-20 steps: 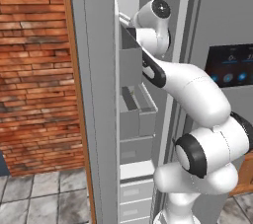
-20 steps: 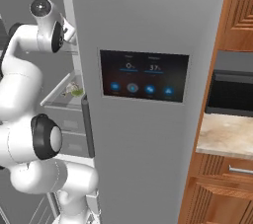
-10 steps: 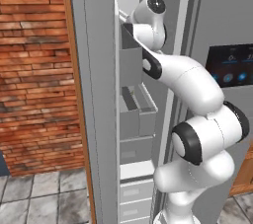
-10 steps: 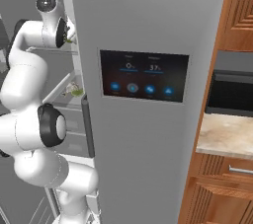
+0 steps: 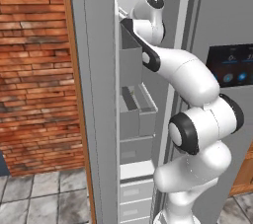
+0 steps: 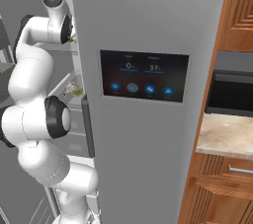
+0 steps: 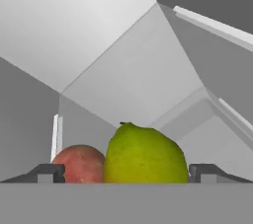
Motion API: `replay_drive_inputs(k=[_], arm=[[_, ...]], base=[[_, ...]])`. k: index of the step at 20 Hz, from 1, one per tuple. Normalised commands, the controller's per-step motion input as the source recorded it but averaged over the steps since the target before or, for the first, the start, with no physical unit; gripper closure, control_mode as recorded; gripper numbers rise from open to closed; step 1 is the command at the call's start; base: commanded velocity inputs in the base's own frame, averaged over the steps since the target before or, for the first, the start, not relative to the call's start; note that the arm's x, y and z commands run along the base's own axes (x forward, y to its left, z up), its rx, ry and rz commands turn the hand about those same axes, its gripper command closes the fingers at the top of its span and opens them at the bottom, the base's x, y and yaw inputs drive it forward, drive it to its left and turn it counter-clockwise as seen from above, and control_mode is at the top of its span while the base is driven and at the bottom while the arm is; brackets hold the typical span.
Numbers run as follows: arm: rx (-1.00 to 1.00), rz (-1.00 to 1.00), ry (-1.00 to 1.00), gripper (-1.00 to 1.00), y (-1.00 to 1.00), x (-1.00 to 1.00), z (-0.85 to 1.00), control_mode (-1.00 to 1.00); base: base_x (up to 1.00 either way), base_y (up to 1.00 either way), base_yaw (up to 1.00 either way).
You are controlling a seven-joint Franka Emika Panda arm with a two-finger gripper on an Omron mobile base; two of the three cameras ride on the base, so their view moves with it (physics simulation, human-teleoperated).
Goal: Take the pear and peach from the highest rack and move them to the second highest rack where the lemon wedge and fish are located, to maximize freezer space. Close the freezer door after rearranging.
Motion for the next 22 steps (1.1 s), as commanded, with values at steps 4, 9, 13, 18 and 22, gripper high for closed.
replay_drive_inputs(k=[4,9,13,18,22], arm=[[0.03,-0.04,0.09,-1.0,0.0,0.06,-0.17,-1.0],[0.03,-0.04,0.07,-1.0,0.0,0.02,-0.13,-1.0],[0.04,-0.03,0.06,1.0,0.0,0.01,-0.12,-1.0],[0.05,-0.02,0.02,1.0,0.0,-0.03,-0.05,-1.0],[0.05,-0.03,0.0,1.0,0.0,-0.33,0.0,-1.0]], base=[[0.0,0.0,0.0],[0.0,0.0,0.0],[0.0,0.0,0.0],[0.0,0.0,0.0],[0.0,0.0,0.0]])
